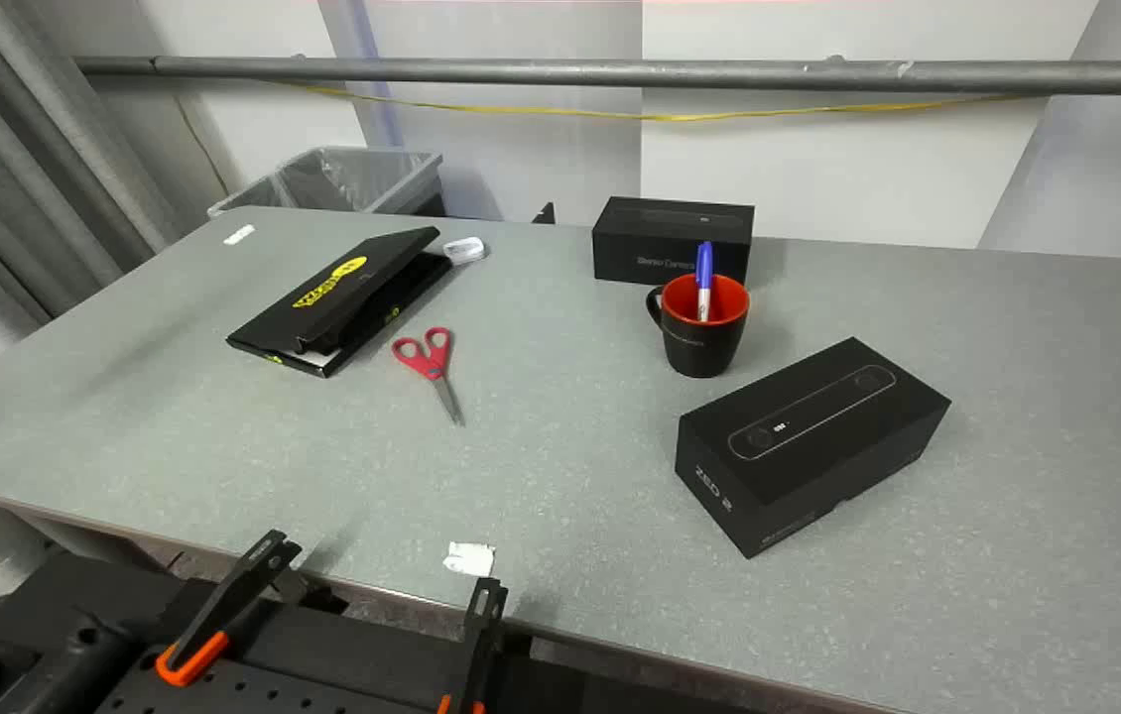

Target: Remove the marker out of the cup and put it on the table

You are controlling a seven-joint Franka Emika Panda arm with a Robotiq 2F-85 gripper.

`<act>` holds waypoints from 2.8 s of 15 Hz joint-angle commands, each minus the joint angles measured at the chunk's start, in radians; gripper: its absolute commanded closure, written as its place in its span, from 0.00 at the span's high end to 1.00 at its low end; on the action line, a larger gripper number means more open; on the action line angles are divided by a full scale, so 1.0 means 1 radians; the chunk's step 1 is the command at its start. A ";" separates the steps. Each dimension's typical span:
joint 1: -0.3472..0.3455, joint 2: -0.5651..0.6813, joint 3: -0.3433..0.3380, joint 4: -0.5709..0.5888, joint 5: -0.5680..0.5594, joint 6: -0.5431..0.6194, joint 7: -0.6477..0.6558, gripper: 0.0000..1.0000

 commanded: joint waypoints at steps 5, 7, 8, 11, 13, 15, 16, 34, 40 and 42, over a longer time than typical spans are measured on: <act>0.001 0.000 0.000 0.002 0.001 -0.003 0.000 1.00; 0.002 0.012 -0.003 0.006 0.002 0.020 0.005 1.00; 0.013 0.050 -0.014 0.022 0.004 0.060 -0.002 1.00; 0.023 0.205 -0.029 0.084 0.017 0.187 0.020 1.00; 0.031 0.317 -0.045 0.128 0.053 0.279 0.023 1.00; 0.038 0.426 -0.054 0.170 0.098 0.338 0.020 1.00; 0.038 0.478 -0.052 0.193 0.129 0.352 0.012 1.00; 0.028 0.852 0.064 0.322 0.246 0.498 0.062 1.00; -0.002 1.116 0.130 0.528 0.238 0.516 0.161 1.00; -0.010 1.167 0.141 0.593 0.238 0.479 0.196 1.00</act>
